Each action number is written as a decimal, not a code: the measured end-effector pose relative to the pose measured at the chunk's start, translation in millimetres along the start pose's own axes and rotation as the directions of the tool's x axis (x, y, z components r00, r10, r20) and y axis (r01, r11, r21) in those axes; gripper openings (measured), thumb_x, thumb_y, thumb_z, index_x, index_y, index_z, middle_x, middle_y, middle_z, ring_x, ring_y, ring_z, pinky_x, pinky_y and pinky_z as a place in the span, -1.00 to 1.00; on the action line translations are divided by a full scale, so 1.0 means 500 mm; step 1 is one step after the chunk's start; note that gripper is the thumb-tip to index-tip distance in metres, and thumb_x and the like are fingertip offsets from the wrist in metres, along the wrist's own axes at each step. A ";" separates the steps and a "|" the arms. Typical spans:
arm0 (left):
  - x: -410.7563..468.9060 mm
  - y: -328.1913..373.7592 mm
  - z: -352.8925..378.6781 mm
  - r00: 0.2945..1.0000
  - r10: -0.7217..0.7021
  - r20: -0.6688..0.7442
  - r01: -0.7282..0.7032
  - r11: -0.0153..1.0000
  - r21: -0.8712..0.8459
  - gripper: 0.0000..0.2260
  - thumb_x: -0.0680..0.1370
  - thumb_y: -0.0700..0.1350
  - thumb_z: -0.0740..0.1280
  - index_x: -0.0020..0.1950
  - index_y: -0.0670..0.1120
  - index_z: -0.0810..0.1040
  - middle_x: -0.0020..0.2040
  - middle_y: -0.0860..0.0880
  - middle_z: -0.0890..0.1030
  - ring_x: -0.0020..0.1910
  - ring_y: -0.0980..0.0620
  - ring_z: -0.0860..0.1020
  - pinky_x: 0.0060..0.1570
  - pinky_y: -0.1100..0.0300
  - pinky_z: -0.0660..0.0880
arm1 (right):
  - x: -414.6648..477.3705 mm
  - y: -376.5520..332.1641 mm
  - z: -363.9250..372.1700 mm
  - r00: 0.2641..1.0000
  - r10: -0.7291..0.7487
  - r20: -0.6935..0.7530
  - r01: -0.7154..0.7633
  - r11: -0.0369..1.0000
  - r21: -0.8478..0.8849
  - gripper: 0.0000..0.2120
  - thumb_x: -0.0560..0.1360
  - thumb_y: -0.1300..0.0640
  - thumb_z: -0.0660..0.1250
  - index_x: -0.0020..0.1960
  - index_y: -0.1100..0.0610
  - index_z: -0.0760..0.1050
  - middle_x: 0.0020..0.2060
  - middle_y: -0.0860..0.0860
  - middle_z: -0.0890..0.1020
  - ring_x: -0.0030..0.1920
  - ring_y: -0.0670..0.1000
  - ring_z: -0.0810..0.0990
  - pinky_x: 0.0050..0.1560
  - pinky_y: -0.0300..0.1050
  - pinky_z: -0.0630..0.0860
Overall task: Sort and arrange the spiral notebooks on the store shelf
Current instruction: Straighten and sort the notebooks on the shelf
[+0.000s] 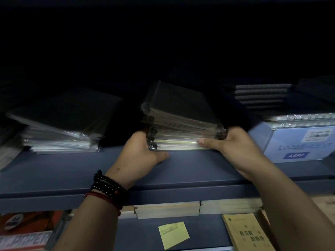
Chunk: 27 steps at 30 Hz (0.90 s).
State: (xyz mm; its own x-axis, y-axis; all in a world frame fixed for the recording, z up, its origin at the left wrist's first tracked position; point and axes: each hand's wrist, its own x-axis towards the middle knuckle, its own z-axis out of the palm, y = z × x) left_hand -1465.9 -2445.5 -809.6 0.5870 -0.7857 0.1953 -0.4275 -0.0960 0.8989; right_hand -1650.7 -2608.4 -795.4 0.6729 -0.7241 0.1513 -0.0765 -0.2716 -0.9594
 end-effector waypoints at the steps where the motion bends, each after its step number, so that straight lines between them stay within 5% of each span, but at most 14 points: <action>1: 0.002 -0.001 0.000 1.000 -0.004 -0.002 0.004 1.000 0.003 -0.57 0.26 -0.08 0.56 0.11 -0.04 0.61 0.07 0.04 0.72 0.09 0.05 0.68 0.23 -0.07 0.57 | 0.001 -0.001 0.002 1.000 -0.002 -0.011 0.002 1.000 -0.008 -0.83 0.43 0.21 0.54 -0.01 0.16 0.63 -0.22 -0.12 0.73 -0.19 -0.21 0.69 -0.11 -0.35 0.54; 4: 0.004 -0.005 0.000 1.000 -0.031 -0.005 0.031 1.000 0.001 -0.51 0.22 -0.01 0.59 0.12 -0.03 0.62 0.08 0.06 0.71 0.11 0.06 0.67 0.24 -0.06 0.56 | 0.003 0.003 0.003 0.999 -0.024 -0.040 0.022 0.998 -0.053 -0.79 0.44 0.20 0.53 0.06 0.17 0.63 -0.17 -0.09 0.71 -0.24 -0.29 0.65 -0.25 -0.51 0.46; 7: 0.003 -0.002 0.005 0.997 -0.049 -0.055 0.054 0.993 0.103 -0.53 0.24 0.13 0.60 0.07 -0.01 0.62 0.04 0.09 0.71 0.06 0.08 0.67 0.18 -0.02 0.59 | 0.003 0.007 0.002 0.999 -0.027 -0.038 0.024 0.998 -0.062 -0.90 0.46 0.22 0.51 -0.08 0.15 0.60 -0.36 -0.21 0.66 -0.36 -0.35 0.59 -0.35 -0.54 0.38; 9: -0.002 0.003 0.008 0.994 -0.028 -0.104 0.048 0.979 0.196 -0.67 0.37 0.08 0.60 0.01 0.00 0.61 0.01 0.11 0.69 0.01 0.13 0.65 0.13 0.07 0.60 | -0.002 -0.003 0.004 1.000 -0.023 -0.018 0.022 0.998 -0.061 -0.89 0.46 0.21 0.50 -0.13 0.12 0.57 -0.41 -0.26 0.64 -0.35 -0.36 0.59 -0.27 -0.50 0.43; 12: -0.014 0.019 0.013 0.990 0.035 -0.136 0.004 0.961 0.277 -0.77 0.49 0.06 0.51 0.03 -0.02 0.59 0.00 0.08 0.66 -0.01 0.12 0.62 0.05 0.12 0.58 | -0.004 -0.006 0.004 0.999 -0.019 0.035 0.019 1.000 -0.014 -0.69 0.43 0.14 0.54 0.14 0.17 0.62 -0.06 -0.10 0.74 -0.03 -0.18 0.69 0.07 -0.27 0.56; 14: -0.015 0.022 0.016 0.989 0.035 -0.142 0.008 0.957 0.290 -0.79 0.51 0.06 0.48 -0.06 -0.03 0.55 -0.10 0.07 0.63 -0.11 0.12 0.59 -0.13 0.21 0.51 | -0.004 -0.007 0.007 0.999 -0.038 -0.003 0.038 0.999 -0.012 -0.68 0.41 0.11 0.55 0.13 0.16 0.64 -0.10 -0.13 0.74 -0.06 -0.22 0.69 -0.02 -0.41 0.53; 17: -0.010 0.014 0.015 0.990 -0.028 -0.136 0.063 0.965 0.253 -0.58 0.47 0.20 0.48 -0.18 -0.14 0.47 -0.30 0.07 0.49 -0.32 0.11 0.47 -0.30 0.18 0.42 | 0.003 -0.001 0.013 0.997 -0.035 -0.063 0.033 0.999 -0.034 -0.78 0.40 0.07 0.56 -0.01 0.12 0.67 -0.25 -0.25 0.71 -0.20 -0.31 0.65 -0.23 -0.54 0.43; 20: 0.001 0.017 0.008 0.993 -0.043 -0.106 0.064 0.978 0.200 -0.37 0.42 0.41 0.36 -0.12 -0.22 0.57 -0.29 0.02 0.59 -0.28 0.04 0.57 -0.11 -0.10 0.58 | 0.006 -0.004 0.021 0.996 -0.031 -0.079 0.027 0.998 -0.054 -0.83 0.37 0.05 0.58 -0.11 0.06 0.66 -0.30 -0.30 0.69 -0.24 -0.36 0.62 -0.26 -0.56 0.41; 24: 0.004 0.025 0.011 0.990 -0.028 -0.139 0.060 0.972 0.226 -0.55 0.55 0.15 0.40 -0.37 -0.14 0.44 -0.48 0.04 0.48 -0.41 0.03 0.49 -0.29 0.07 0.48 | 0.005 -0.010 0.025 0.993 -0.032 -0.112 0.022 0.996 -0.087 -0.75 0.34 -0.02 0.59 -0.07 0.08 0.68 -0.23 -0.20 0.71 -0.19 -0.29 0.66 -0.20 -0.49 0.49; 27: -0.001 0.029 0.010 0.987 0.035 -0.158 -0.015 0.992 0.128 -0.80 0.53 0.08 0.46 -0.14 -0.04 0.65 -0.28 0.23 0.65 -0.23 0.27 0.60 -0.16 0.33 0.51 | -0.001 -0.015 0.015 0.997 0.001 -0.082 -0.013 0.988 -0.151 -0.69 0.32 0.00 0.62 -0.03 0.12 0.66 -0.17 -0.11 0.73 -0.17 -0.22 0.68 -0.15 -0.35 0.56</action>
State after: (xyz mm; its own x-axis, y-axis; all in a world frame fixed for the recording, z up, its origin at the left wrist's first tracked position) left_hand -1476.0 -2449.5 -798.5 0.6729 -0.6822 0.2860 -0.5204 -0.1618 0.8384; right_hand -1645.0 -2601.3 -790.2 0.6100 -0.7740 0.1697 -0.1958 -0.3547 -0.9142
